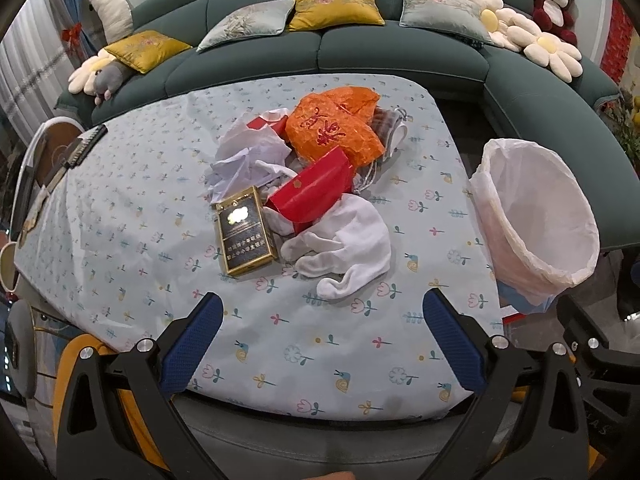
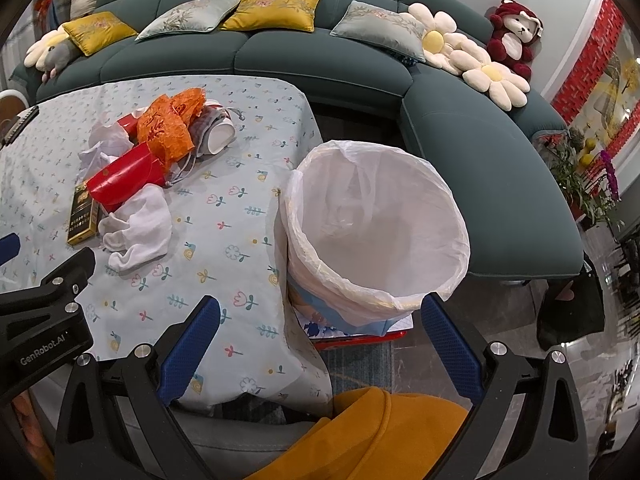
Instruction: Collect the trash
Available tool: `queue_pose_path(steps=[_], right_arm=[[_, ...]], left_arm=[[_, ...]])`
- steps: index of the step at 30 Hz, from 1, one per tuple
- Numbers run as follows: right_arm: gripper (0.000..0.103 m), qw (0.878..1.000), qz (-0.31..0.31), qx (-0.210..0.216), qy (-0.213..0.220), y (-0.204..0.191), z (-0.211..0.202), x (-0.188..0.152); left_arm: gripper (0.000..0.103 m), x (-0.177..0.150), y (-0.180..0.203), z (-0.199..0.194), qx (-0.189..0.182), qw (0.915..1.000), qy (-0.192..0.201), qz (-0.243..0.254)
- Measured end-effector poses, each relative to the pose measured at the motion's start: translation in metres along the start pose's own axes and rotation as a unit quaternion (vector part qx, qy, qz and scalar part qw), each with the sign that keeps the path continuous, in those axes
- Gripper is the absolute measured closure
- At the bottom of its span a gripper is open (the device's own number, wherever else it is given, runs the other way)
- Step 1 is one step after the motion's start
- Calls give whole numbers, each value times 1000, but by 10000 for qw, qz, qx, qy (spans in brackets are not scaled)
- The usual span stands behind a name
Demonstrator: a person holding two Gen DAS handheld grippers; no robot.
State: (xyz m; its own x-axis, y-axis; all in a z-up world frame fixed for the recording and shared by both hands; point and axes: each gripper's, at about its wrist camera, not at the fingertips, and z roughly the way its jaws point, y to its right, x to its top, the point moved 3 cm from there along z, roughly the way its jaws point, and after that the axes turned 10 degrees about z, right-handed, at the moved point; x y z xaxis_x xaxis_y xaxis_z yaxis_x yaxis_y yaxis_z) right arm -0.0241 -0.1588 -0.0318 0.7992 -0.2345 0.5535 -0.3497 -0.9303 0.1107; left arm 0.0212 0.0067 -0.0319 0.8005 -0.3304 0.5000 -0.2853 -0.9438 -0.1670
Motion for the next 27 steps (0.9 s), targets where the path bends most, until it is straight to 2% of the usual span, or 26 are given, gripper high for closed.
queue_pose_path(steps=[14,23,27], right_arm=[[7,10000,20,5,-14,-5,4,1],[7,9999,24,10,-103,-13,11,1],[7,9999,55,45,-118,-18,15,4]], left_arm=[[7,-2,4,8,-26,9998,-63,172],[7,-4,-31,29,7,9989,-271,-384],[7,-3,-45,41,-16,9983,-367,-451]])
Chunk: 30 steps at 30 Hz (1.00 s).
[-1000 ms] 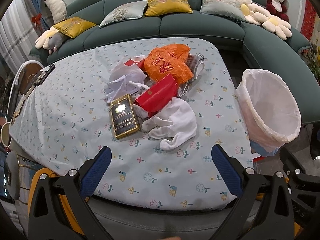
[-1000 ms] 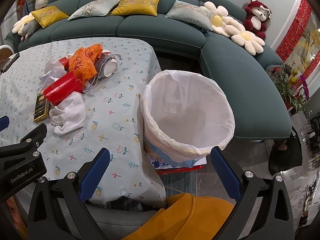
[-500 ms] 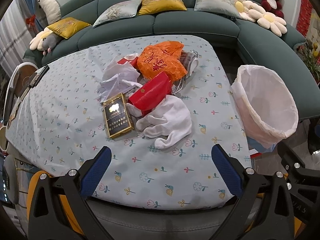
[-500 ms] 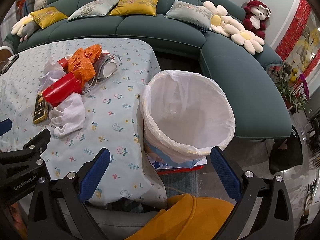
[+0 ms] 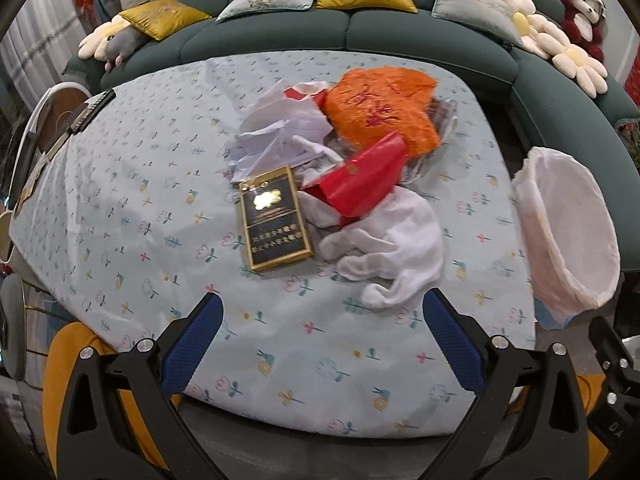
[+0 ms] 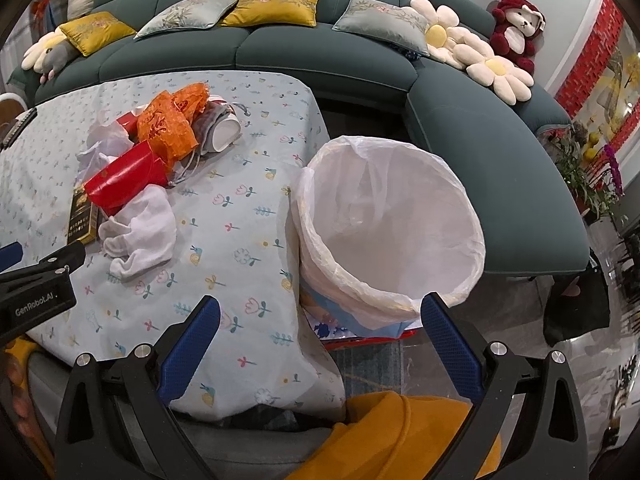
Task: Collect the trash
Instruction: 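Grasp the black cigarette box with the left tool while the right tool grasps the white glove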
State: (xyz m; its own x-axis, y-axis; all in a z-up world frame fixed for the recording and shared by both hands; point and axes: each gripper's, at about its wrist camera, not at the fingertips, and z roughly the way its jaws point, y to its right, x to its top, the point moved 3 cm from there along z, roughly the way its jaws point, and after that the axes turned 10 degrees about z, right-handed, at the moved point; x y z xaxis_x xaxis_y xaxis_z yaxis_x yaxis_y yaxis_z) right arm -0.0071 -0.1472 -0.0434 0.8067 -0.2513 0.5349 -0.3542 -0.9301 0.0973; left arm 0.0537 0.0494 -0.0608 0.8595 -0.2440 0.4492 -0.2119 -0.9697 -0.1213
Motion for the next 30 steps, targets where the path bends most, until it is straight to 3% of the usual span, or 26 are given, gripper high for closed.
queue_pose_path(steps=[19,25,27,30], right_arm=[[7,9981,-179,435,-403,-80,48,20],[7,9955,-322,697,-557,-114,64,24],[8,9949,-363,772,-547,-124,67,26],[8,9938,-411,859,-570,-134,73,30]], left_arm=[[8,21,-59,91,-258,9958,-575,-665],[28,20,-65,104,-616,9911,-780,-881],[31,20,-67,104,-659,9906,-745,-936],[44,22,-68,104,-726,9911,-680,-882]])
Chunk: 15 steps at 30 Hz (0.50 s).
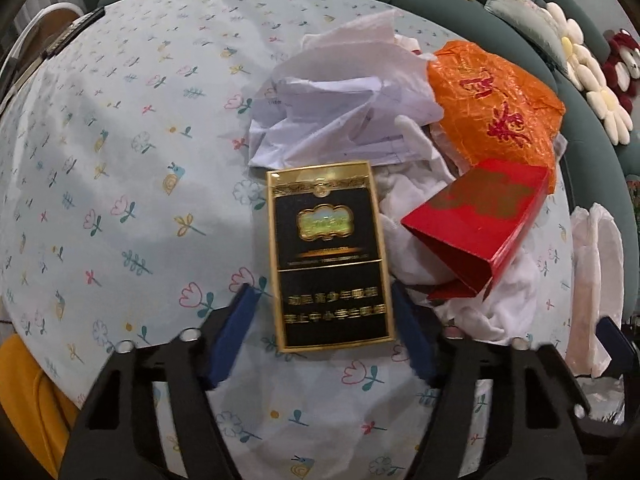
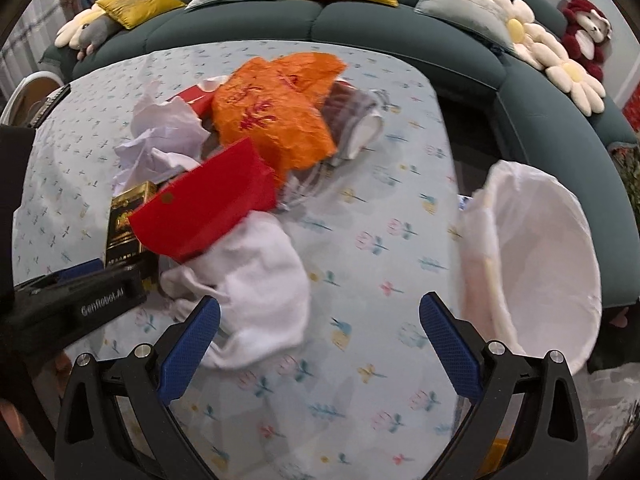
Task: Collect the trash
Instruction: 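Grasp the black cigarette box with the left tool while the right tool grasps the white glove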
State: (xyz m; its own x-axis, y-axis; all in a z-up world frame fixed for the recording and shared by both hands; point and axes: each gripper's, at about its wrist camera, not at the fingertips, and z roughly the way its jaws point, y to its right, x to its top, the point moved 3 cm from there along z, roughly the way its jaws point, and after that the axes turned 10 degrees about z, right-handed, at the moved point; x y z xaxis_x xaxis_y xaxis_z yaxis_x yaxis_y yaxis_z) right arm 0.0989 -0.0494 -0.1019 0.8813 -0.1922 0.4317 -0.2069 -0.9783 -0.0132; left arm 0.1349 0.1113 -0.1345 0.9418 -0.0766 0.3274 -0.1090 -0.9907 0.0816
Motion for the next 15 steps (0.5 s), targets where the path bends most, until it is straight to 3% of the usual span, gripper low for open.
queue_pose_path(steps=[2,9,15], right_arm=[[10,10000,-16,73,-19,-5,5,2],[24,9986,117,382,-347,-18,28,6],[54,9974,-38,490,-529,-31,37,-3]], left_arm=[[49,2,0,-2,-53,10000,9,28],[49,7,-14,-8,-115,9998,59,-124],[49,8,-12,-15,-27,9998,165,-50]])
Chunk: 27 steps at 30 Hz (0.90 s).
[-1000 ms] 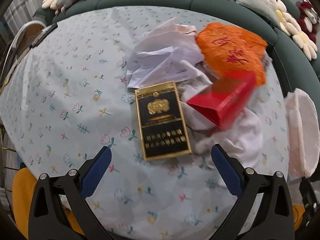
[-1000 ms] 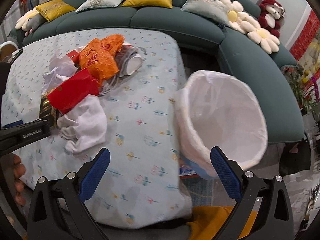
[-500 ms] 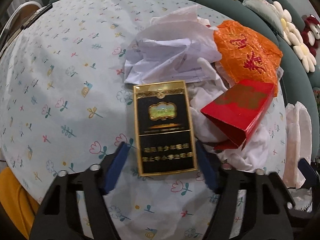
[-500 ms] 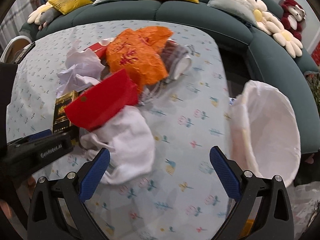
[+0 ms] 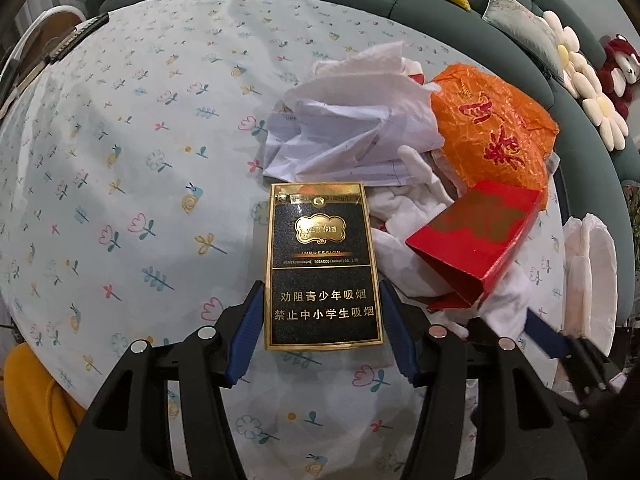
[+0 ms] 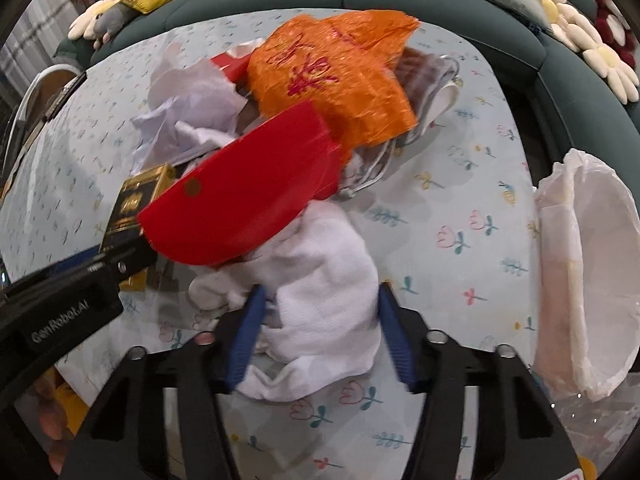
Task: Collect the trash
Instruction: 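Grasp the black cigarette box with the left tool while the right tool grasps the white glove, then carry the cigarette box and white glove over the wastebasket with both tools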
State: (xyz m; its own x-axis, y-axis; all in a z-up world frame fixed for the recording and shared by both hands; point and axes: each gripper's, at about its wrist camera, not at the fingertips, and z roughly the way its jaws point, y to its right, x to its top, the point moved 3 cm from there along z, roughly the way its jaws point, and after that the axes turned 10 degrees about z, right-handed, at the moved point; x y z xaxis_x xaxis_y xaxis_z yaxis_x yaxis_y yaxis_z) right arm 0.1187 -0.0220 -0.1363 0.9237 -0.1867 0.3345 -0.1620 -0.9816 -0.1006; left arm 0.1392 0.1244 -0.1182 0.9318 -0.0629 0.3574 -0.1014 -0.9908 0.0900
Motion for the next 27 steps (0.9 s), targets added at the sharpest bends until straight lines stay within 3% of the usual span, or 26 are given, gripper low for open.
queue_pose_path(steps=[2,6,16,27], right_arm=[[71,10000,-27,71,-12,-3,-2,-2],[83,9997,13,221,53,-3,-17,-6],[86,9974,217,376,578,24,-78,-14],[86,9895,598,323,1273,74,-144,-17]], left_arm=[[49,0,0,-4,10,10000,27,-11],[49,-3,3,-14,2,9999,96,-29],[49,-15,28,-52,-49,9991,398,166],[49,-20,94,-102,-231,9924,891,818]])
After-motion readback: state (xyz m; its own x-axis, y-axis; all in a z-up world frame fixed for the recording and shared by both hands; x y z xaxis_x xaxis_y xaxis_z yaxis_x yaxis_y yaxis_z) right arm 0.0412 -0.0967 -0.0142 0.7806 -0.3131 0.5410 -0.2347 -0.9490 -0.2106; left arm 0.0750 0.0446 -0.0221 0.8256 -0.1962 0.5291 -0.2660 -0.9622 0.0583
